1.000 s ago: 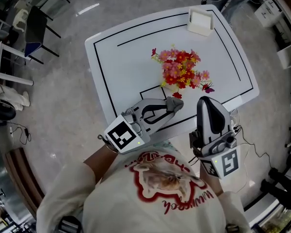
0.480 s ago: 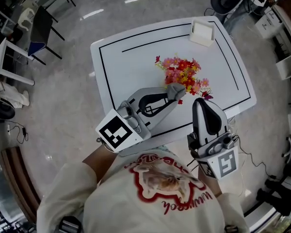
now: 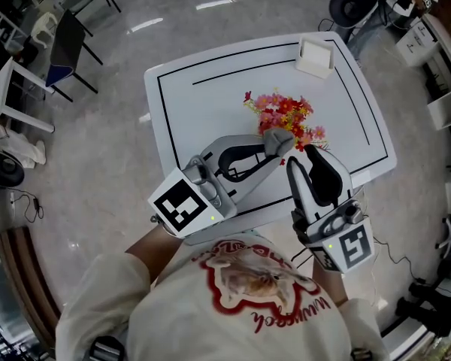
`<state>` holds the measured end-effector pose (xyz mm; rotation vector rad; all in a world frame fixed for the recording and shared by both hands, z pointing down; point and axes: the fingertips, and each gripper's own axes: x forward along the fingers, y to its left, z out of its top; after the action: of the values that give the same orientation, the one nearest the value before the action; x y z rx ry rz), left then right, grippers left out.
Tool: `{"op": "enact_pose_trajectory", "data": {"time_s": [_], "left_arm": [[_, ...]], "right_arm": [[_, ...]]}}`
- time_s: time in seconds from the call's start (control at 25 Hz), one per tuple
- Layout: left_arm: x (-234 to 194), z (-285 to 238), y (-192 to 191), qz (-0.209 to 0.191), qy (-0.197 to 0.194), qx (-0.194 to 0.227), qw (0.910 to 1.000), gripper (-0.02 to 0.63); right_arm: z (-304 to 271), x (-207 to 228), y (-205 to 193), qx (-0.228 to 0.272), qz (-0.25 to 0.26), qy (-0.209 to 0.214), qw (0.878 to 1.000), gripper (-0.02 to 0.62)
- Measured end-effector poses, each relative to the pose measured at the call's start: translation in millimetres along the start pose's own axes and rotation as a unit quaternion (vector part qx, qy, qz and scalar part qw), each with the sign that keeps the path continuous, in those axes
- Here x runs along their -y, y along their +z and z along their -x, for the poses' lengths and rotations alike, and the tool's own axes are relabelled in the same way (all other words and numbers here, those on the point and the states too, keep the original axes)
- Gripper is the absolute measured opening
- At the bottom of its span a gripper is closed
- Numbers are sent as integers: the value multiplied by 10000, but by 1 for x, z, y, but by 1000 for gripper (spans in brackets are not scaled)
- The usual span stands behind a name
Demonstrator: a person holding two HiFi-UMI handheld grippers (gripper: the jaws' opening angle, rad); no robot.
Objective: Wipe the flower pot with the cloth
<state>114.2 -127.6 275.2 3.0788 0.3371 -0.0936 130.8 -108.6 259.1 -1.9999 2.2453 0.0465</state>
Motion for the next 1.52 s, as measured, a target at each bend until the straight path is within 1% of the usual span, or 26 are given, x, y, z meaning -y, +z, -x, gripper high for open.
{"op": "enact_pose_trajectory", "data": {"time_s": [0.04,0.08,0.16,0.28,0.32,0.4,0.52,0.64,0.8,0.84,0.88,1.0,1.16,1.36,1.44,1.52], "left_arm": [[0,0,0,-11,4,5,10000,43],[0,0,1,-24,10,13,10000,43],[0,0,2,-18,19,46,10000,43],[-1,0,5,22,-1,130,9999,43],[-1,0,6,-4,-3,133,9999,43],[-1,0,5,-53,-17,113,9999,43],[0,-4,0,-140,-88,60,9998,43],[3,-8,-4,-312,-117,-9,9994,43],[2,-9,-9,-656,-123,-182,9976,43],[3,-9,-9,-705,-142,-191,9972,43],[3,-8,-9,-712,-157,-191,9972,43],[1,-10,-11,-665,-129,-217,9975,43],[-2,-15,-12,-660,-119,-231,9975,43],[-5,-17,-6,-542,-130,-128,9984,44],[-8,-17,-4,-483,-70,-105,9988,44],[-15,-15,-5,-405,87,-110,9991,44]], "right_arm": [[-3,-2,2,13,-104,92,9999,161],[-6,-4,4,45,-242,179,9995,179],[-10,-6,8,73,-455,314,9984,186],[-10,-6,9,16,-598,560,9966,190],[-9,-6,9,-27,-616,671,9958,204],[-10,-7,11,-77,-611,815,9948,216],[-17,-4,10,-195,-507,861,9948,216],[-24,-6,2,-566,-386,1020,9924,216],[-28,-11,-4,-968,-192,1238,9874,173],[-29,-11,-4,-1013,-206,1256,9867,142],[-29,-10,-4,-1043,-235,1260,9863,111],[-30,-5,-6,-1072,-245,1227,9863,77],[-31,1,-5,-956,-95,1110,9892,52],[-29,10,4,-693,-177,1030,9921,44],[-28,20,10,-553,-206,888,9943,41],[-24,36,16,-477,-71,585,9971,40]]}}
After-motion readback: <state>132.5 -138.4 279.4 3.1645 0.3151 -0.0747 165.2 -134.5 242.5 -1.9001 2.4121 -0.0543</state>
